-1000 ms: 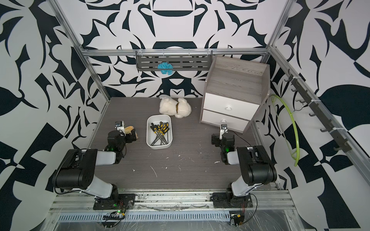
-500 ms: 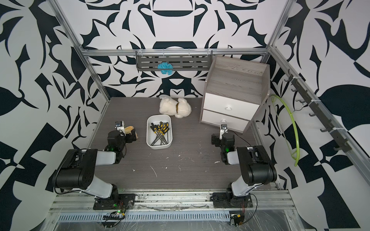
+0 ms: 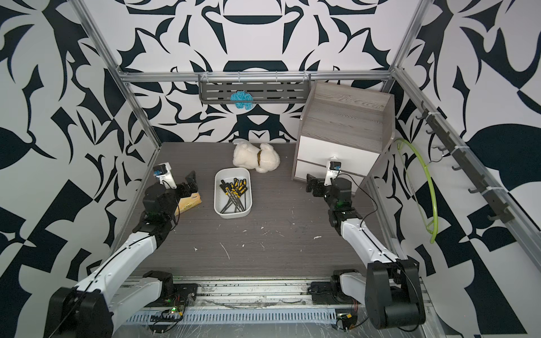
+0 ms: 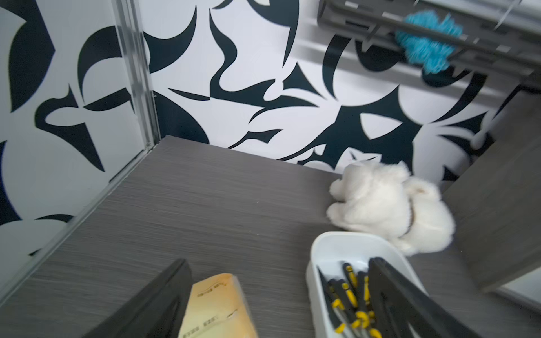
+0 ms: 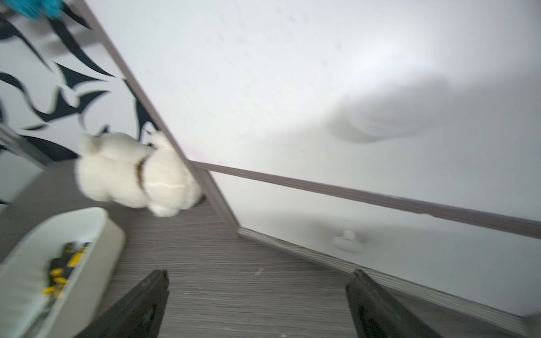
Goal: Take the file tool out of the storage box
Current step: Move the storage box to the center of the board.
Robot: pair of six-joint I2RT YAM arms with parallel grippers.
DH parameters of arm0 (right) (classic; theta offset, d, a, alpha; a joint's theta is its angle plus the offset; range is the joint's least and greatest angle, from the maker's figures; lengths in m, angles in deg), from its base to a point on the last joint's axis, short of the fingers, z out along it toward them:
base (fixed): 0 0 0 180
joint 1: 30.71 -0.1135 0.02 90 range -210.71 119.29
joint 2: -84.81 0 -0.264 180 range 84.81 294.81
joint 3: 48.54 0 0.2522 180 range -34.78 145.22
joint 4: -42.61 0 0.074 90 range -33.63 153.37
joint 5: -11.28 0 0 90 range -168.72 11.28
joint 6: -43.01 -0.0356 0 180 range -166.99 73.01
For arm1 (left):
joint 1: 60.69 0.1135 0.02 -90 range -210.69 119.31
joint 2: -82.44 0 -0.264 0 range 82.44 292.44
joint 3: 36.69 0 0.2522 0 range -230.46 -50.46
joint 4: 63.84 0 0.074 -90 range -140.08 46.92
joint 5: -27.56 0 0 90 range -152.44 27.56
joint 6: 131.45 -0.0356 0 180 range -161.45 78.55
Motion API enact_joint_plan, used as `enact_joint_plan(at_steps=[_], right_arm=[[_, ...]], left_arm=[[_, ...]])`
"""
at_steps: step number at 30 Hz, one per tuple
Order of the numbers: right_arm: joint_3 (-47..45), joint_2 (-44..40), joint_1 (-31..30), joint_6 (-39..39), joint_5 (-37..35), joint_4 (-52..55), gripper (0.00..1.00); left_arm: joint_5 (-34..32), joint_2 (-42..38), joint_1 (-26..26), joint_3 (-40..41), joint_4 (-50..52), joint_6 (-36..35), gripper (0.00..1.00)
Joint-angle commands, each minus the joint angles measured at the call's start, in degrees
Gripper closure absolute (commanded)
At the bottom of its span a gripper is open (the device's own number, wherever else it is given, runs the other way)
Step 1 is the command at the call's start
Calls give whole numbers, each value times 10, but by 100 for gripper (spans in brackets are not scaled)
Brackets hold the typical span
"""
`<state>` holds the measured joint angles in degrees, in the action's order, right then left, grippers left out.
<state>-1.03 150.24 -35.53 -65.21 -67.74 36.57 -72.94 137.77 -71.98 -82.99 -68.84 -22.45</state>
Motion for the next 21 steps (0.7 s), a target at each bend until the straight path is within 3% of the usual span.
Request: enact_joint_plan(at_steps=[1, 5, 10, 13, 21], right_arm=[[-5, -29, -18, -132, 118, 76, 0], [75, -2, -131, -103, 116, 185, 2], [131, 79, -259, -83, 32, 209, 12], [199, 160, -298, -71, 12, 256, 18], [356, 333, -322, -8, -31, 351, 28]], left_arm=[[50, -14, -34, -7, 173, 124, 1], [131, 31, -40, 5, 167, 184, 2], [214, 126, -43, -11, 137, 227, 13], [216, 163, -44, -32, 153, 208, 25], [205, 245, -45, -66, 159, 176, 31]])
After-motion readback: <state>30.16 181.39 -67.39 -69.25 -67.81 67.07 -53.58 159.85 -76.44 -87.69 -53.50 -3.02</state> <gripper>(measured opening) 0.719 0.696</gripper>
